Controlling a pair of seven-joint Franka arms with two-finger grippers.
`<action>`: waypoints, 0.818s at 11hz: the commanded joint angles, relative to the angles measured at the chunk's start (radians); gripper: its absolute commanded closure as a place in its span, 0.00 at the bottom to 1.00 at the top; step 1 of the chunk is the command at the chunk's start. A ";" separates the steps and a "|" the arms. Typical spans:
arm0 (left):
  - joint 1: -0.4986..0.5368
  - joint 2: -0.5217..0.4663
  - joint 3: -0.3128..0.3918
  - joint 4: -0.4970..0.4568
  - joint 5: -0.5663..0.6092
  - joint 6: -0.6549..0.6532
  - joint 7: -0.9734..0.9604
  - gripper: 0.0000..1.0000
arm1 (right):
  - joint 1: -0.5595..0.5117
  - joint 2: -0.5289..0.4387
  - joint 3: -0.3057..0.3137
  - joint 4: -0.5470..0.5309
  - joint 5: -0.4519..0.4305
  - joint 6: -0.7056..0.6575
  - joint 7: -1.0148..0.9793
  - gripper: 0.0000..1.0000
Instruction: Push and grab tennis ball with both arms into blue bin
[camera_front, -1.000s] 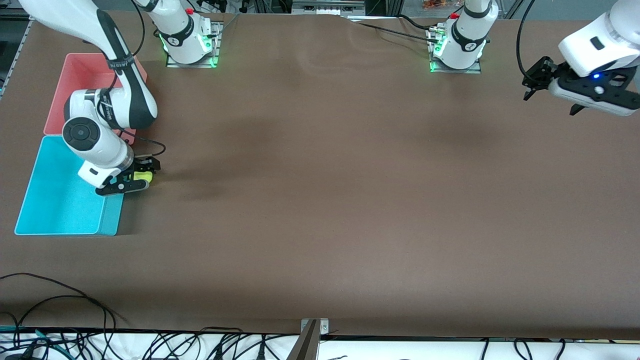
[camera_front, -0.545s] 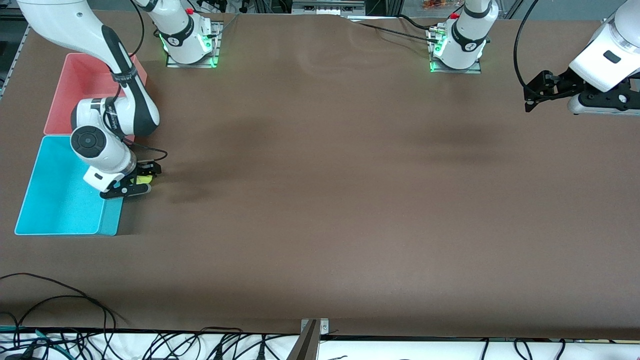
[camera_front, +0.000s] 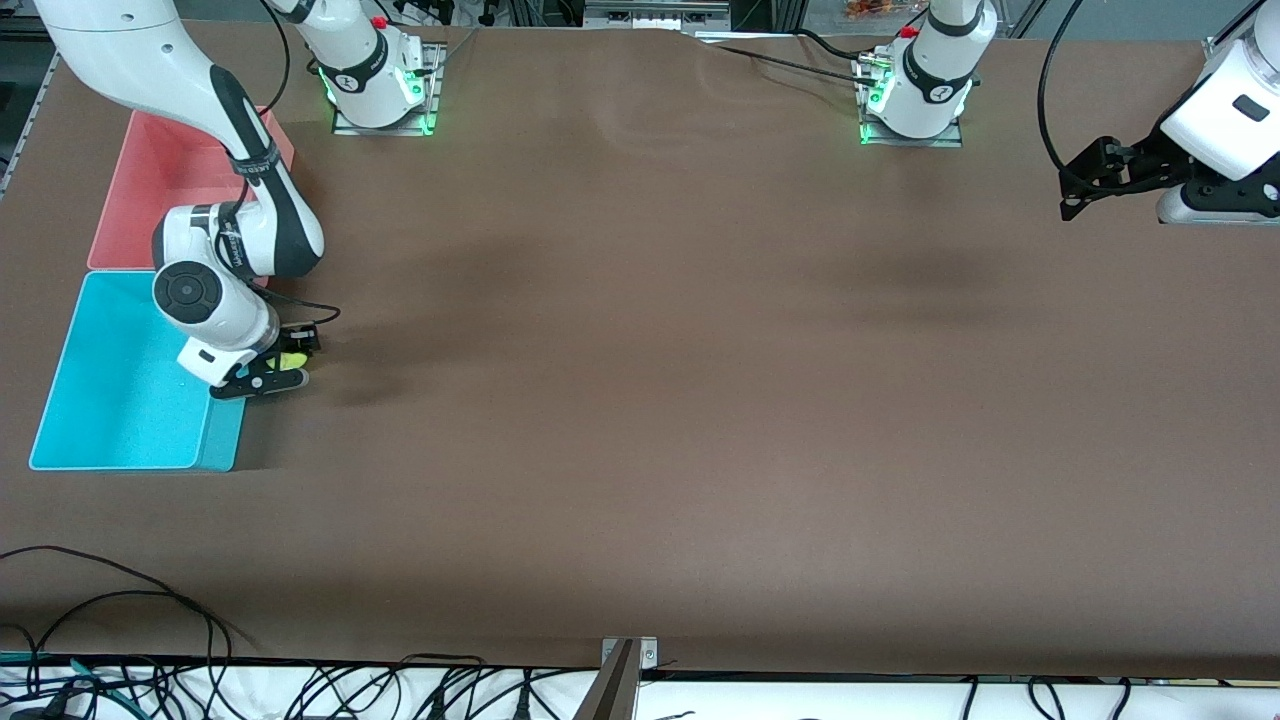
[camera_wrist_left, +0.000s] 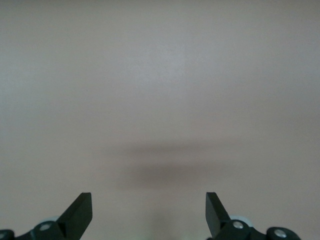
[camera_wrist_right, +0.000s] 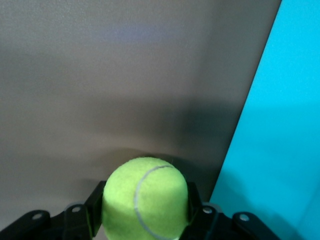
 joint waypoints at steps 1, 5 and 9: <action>0.014 0.017 0.003 0.022 -0.042 -0.023 -0.009 0.00 | -0.006 -0.021 0.004 0.018 -0.024 -0.020 -0.011 0.73; 0.033 0.009 0.005 -0.001 -0.062 -0.025 -0.010 0.00 | -0.001 -0.041 0.033 0.254 -0.001 -0.429 -0.023 0.73; 0.028 0.017 -0.003 0.024 -0.062 -0.056 -0.010 0.00 | -0.007 -0.106 -0.064 0.313 0.167 -0.628 -0.342 0.72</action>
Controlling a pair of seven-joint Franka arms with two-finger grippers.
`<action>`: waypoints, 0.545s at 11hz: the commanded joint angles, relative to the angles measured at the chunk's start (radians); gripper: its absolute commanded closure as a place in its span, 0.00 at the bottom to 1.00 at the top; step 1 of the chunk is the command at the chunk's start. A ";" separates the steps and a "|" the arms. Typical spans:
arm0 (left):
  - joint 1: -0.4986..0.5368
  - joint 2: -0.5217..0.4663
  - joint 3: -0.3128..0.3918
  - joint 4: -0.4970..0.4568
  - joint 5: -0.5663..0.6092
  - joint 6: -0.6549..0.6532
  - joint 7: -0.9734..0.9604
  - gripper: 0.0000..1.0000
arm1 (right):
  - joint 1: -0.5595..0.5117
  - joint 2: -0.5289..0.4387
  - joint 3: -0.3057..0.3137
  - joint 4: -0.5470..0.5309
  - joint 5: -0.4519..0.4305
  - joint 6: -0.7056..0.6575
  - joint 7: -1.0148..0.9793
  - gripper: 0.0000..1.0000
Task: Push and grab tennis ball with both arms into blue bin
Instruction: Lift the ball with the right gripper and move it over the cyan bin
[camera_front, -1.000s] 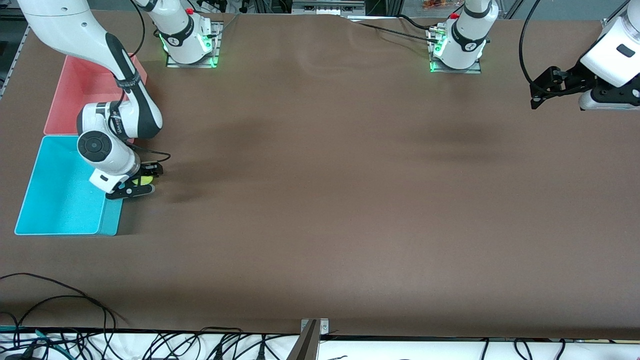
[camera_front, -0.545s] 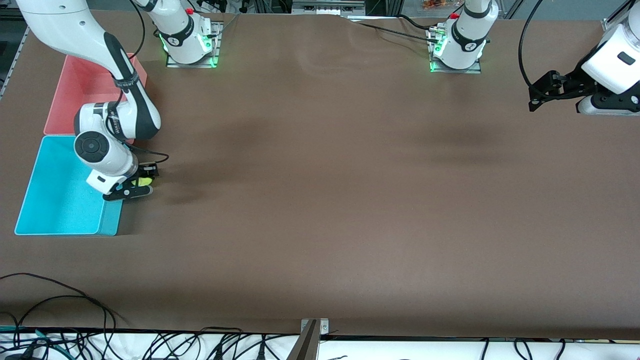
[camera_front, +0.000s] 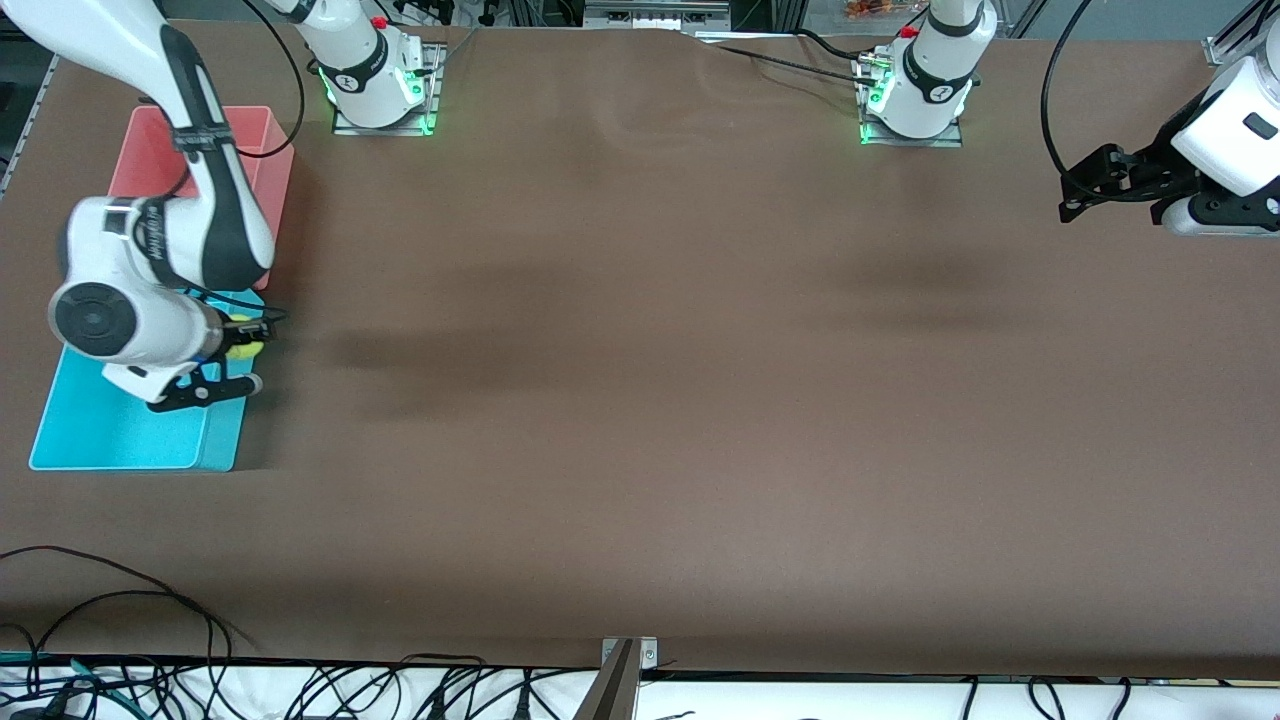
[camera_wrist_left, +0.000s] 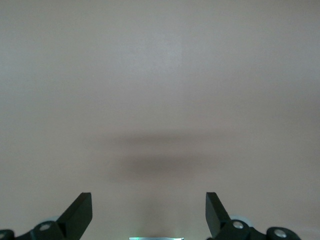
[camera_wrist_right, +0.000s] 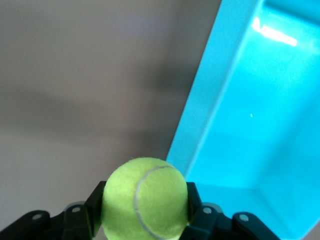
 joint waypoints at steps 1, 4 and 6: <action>0.003 0.003 -0.009 0.025 -0.019 -0.028 -0.009 0.00 | -0.011 -0.033 -0.128 0.011 0.129 -0.077 -0.293 0.72; 0.001 0.001 -0.009 0.025 -0.019 -0.030 -0.008 0.00 | -0.077 -0.012 -0.199 0.002 0.243 -0.073 -0.528 0.72; -0.003 0.001 -0.010 0.031 -0.019 -0.030 -0.008 0.00 | -0.123 0.019 -0.199 0.001 0.307 -0.065 -0.613 0.70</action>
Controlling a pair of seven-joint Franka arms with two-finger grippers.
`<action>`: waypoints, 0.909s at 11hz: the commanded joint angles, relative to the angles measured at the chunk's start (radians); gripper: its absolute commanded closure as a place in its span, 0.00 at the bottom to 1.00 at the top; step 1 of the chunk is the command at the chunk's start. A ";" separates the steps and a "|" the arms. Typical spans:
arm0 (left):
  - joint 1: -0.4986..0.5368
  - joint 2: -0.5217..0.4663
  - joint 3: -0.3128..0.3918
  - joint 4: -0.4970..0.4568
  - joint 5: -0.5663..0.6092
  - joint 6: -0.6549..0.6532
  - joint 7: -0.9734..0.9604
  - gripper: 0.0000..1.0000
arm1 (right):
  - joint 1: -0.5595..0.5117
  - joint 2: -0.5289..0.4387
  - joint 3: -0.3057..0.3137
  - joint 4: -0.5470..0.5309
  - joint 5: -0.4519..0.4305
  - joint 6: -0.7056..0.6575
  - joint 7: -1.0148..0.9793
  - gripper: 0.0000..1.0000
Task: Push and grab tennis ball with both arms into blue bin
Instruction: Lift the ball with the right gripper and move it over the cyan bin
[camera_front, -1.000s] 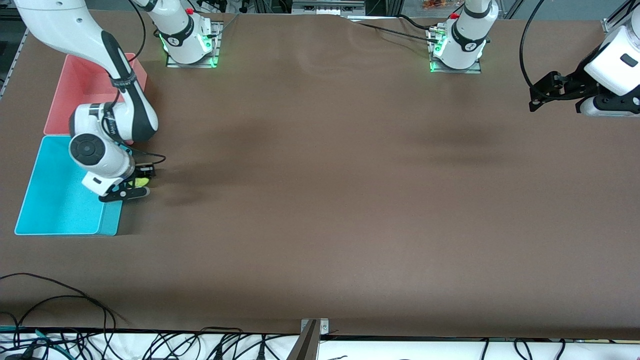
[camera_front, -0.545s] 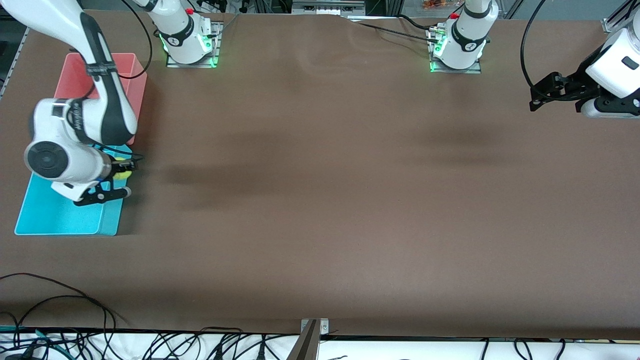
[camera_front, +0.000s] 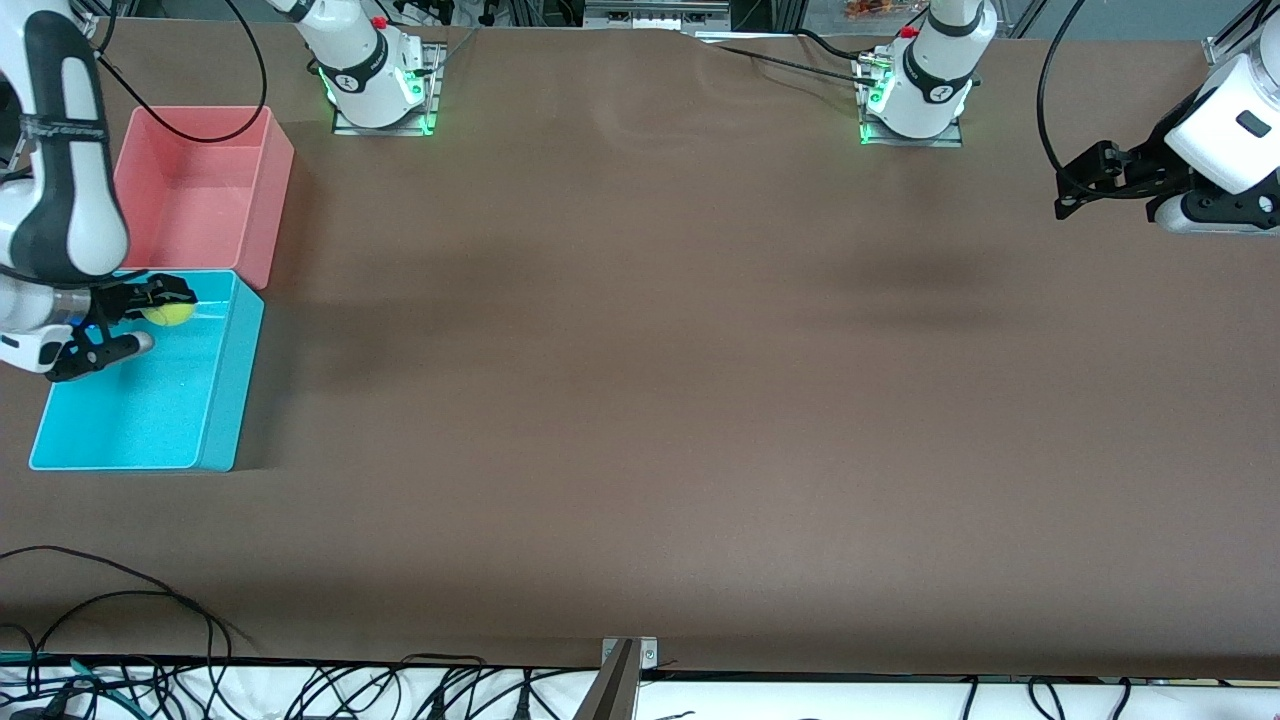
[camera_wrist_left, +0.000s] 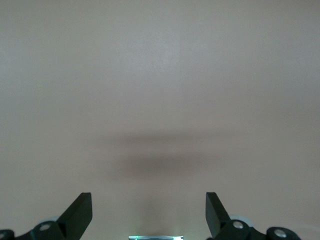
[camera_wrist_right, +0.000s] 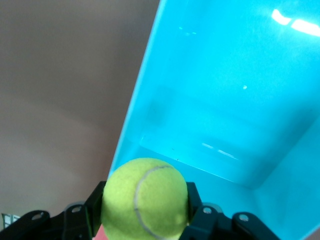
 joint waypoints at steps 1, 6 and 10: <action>-0.004 0.002 -0.005 0.028 -0.017 -0.022 -0.008 0.00 | -0.072 0.053 0.006 0.001 0.103 0.009 -0.143 0.69; -0.004 0.002 -0.008 0.030 -0.016 -0.031 -0.008 0.00 | -0.135 0.189 0.006 0.004 0.255 0.061 -0.277 0.68; -0.006 0.002 -0.010 0.030 -0.014 -0.031 -0.005 0.00 | -0.152 0.225 0.007 0.012 0.280 0.061 -0.275 0.01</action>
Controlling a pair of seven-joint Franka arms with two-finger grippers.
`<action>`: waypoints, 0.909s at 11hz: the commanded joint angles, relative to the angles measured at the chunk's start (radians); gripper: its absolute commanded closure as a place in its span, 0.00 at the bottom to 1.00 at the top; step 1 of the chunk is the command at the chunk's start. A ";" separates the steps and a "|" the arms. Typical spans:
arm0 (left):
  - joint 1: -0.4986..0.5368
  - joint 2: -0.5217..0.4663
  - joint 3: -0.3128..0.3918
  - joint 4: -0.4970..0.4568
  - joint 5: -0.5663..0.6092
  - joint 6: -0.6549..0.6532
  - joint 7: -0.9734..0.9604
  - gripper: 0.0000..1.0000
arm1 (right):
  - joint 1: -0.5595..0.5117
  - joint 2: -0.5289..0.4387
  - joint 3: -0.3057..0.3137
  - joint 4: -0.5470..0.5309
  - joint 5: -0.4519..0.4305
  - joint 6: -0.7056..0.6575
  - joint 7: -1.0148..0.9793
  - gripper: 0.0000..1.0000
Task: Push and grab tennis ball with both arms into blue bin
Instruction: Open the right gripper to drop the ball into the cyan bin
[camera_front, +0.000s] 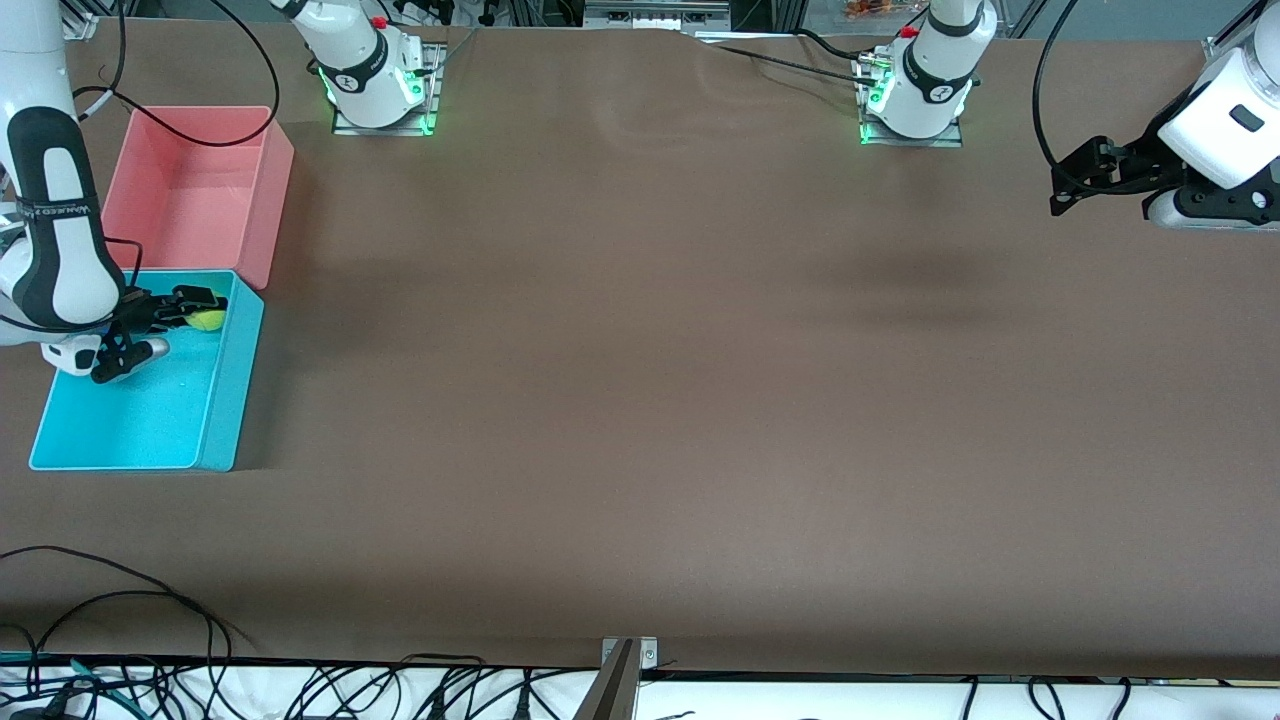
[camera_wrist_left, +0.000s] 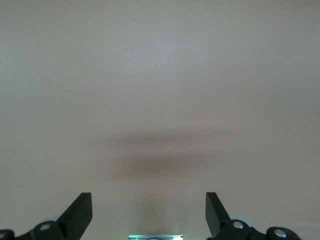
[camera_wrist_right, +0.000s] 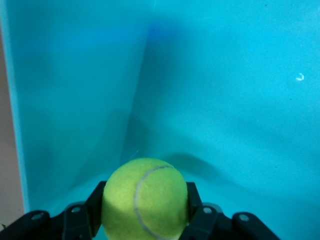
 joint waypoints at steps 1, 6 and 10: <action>-0.003 0.002 -0.002 0.022 -0.015 -0.022 -0.005 0.00 | -0.015 0.012 0.007 0.018 0.045 -0.005 -0.023 0.00; -0.006 0.002 -0.003 0.022 -0.015 -0.022 -0.006 0.00 | -0.013 0.001 0.007 0.034 0.046 -0.024 -0.006 0.00; -0.006 0.002 -0.002 0.023 -0.014 -0.022 -0.006 0.00 | -0.007 -0.028 0.001 0.189 -0.021 -0.226 0.051 0.00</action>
